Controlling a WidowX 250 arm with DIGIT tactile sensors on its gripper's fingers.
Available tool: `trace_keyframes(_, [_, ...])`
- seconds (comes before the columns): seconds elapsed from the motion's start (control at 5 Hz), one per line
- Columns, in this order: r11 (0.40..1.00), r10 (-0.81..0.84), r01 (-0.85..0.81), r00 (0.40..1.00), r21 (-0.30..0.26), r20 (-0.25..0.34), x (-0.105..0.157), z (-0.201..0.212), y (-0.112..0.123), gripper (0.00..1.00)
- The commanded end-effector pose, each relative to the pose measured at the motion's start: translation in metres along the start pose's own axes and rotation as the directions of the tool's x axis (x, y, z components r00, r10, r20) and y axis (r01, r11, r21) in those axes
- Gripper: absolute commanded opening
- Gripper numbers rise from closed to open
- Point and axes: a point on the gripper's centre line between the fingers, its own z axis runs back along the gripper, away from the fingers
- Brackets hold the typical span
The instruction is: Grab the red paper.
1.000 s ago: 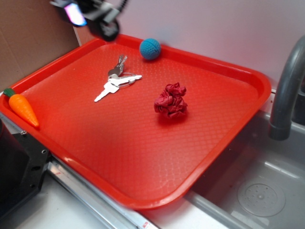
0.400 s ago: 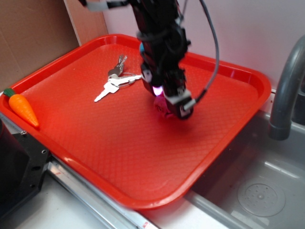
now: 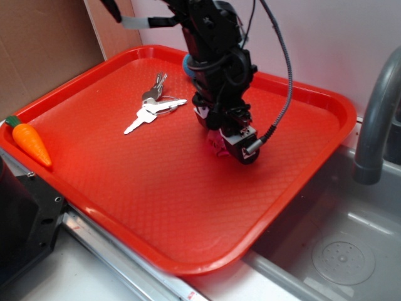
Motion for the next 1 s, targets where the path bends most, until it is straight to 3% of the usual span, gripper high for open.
trace_keyframes(0.0, [0.981, 0.175, -0.185, 0.971, 0.051, 0.165, -0.046, 0.102, 0.034, 0.00])
trace_keyframes(0.2, [0.953, 0.302, -0.300, 0.925, -0.042, 0.231, -0.066, 0.151, 0.058, 0.00])
trace_keyframes(0.4, [0.850, 0.495, -0.521, 0.841, 0.077, 0.217, -0.073, 0.190, 0.073, 0.00])
trace_keyframes(0.8, [0.792, 0.541, -0.568, 0.823, 0.224, 0.174, -0.052, 0.168, 0.071, 0.00])
